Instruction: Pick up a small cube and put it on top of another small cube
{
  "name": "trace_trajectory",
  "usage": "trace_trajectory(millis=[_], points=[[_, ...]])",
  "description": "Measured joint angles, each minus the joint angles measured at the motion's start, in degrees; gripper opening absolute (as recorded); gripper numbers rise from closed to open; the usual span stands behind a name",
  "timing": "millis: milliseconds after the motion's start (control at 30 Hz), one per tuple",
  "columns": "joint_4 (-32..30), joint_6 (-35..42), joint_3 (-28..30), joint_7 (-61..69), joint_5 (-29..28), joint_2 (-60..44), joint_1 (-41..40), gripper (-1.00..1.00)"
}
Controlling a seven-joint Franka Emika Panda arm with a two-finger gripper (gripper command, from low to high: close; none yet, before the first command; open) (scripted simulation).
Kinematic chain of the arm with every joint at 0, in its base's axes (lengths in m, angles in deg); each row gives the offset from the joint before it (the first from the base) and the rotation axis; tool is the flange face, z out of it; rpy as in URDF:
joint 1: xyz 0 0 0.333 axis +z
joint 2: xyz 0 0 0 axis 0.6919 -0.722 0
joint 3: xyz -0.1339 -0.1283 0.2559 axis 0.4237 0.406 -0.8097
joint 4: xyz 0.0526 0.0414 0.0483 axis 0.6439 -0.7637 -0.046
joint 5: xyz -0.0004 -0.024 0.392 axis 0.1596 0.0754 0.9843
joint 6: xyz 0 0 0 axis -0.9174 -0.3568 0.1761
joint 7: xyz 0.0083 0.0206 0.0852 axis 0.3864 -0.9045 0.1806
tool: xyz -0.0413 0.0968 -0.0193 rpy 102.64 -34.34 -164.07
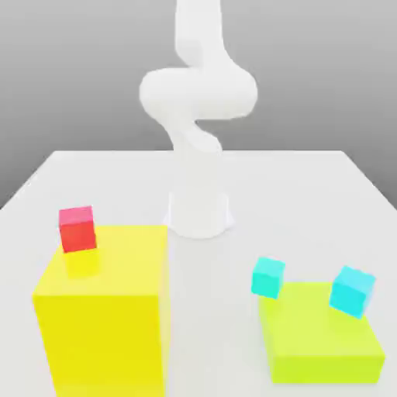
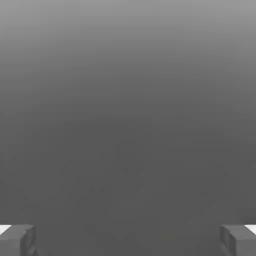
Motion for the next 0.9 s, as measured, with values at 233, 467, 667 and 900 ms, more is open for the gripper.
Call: trace_trajectory(millis=[233,467,667,900], points=[[-5.1,-5.9,7.4,1.5,-1.1,-13.3,-5.1,0.00],[-11.2,-12.1,16.3,4.4,-0.7,-27.5,-10.8,0.00],[-17.1,-17.6,23.7,9.4,3.2,-40.3,-16.5,0.00],[-30.6,-26.5,25.3,2.8,3.9,-46.8,-19.7,0.00]])
